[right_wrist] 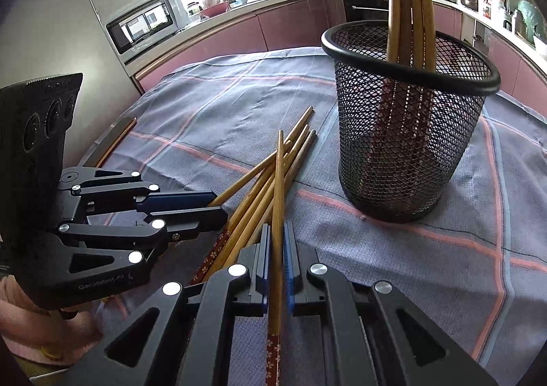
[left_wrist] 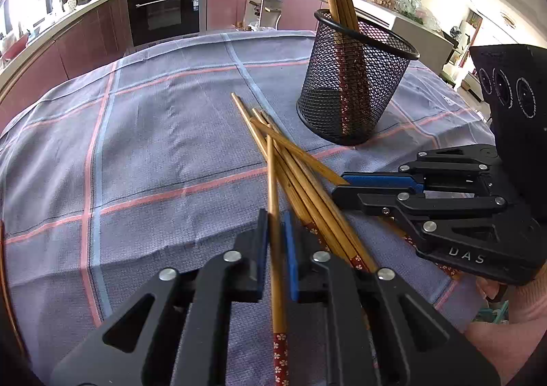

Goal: Organize utensils
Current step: 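Raise both chopsticks upright and lower them into the mesh cup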

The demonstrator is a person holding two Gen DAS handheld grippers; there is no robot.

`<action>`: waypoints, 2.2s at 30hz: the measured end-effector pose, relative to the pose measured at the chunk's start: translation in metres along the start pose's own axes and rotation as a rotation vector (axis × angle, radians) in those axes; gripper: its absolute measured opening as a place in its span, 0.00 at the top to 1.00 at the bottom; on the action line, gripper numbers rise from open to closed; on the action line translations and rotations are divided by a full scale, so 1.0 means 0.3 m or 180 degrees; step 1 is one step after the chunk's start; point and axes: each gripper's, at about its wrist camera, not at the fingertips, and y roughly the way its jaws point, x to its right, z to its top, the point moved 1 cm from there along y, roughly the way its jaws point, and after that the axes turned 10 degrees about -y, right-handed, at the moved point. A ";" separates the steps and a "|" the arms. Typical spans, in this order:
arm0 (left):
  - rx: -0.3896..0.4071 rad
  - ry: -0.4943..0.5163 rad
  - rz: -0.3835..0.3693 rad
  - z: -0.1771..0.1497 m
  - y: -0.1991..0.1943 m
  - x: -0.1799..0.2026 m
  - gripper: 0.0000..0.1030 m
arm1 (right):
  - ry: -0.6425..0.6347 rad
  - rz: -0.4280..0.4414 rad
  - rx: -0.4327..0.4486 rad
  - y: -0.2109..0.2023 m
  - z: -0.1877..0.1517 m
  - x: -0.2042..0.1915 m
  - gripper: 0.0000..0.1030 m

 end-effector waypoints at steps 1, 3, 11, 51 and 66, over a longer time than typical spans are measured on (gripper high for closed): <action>0.0007 -0.0024 0.0000 0.000 -0.002 0.000 0.93 | 0.0005 0.0003 0.0015 -0.007 0.000 0.003 0.94; 0.0026 -0.0063 -0.0024 0.000 -0.011 -0.002 0.93 | 0.0011 -0.0005 0.0073 -0.030 0.003 0.007 0.94; 0.0272 -0.0092 -0.0296 0.044 -0.146 0.008 0.93 | -0.0005 -0.0032 0.0411 -0.168 0.033 0.019 0.94; 0.1443 0.0075 -0.0811 0.493 -0.486 0.219 0.93 | -0.0001 -0.0582 0.1602 -0.536 0.324 0.224 0.94; 0.0628 0.0414 -0.0510 0.490 -0.215 0.247 0.93 | 0.0132 -0.0463 0.0852 -0.305 0.287 0.286 0.94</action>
